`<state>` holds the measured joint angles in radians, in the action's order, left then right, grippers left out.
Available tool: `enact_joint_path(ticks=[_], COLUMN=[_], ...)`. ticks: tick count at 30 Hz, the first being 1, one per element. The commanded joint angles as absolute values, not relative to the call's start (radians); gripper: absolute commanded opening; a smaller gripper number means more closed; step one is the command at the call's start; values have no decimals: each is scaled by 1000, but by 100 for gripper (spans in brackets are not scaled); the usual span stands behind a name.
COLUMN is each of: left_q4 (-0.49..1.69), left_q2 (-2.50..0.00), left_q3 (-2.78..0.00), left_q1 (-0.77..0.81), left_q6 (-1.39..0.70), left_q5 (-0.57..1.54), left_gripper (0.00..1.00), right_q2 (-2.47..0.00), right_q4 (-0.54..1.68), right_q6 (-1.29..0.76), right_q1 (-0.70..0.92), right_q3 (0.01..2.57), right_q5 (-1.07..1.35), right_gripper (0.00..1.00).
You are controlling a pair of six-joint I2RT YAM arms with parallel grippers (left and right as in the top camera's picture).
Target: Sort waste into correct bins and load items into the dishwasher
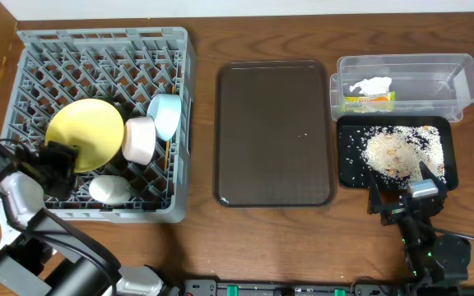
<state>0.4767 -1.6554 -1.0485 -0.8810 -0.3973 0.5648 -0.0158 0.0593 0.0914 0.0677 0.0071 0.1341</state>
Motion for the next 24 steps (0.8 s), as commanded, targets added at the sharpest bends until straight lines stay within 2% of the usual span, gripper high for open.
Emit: enact_joint_path(ticks=[1,5,13,18,22,24], left_q4=[438,395,345,345,350,350], left_q2=[-1668,-1669,-1689,-1758,-1773,-1761], left_q3=[-1032,-1032,-1032,-1032,-1032,-1032], left_q1=[-892,-892,-892,-892,-892,-892], left_q6=[-397,-405,-406,-403,-393,-394], left_q5=[694,704,719,746,775,775], left_gripper=[71,64,60,34,9,8], right_q2=[-13,-13,-13,-13,-13,-13], right_q4=[63,63,63,63,63,63], right_q6=[83,83,83,83,83,83], right_q1=[56,56,56,56,56,56], right_q3=[6,6,6,6,6,6], right_q5=[131,131,131,131,131,131], right_gripper=[99,99,99,99,99,99])
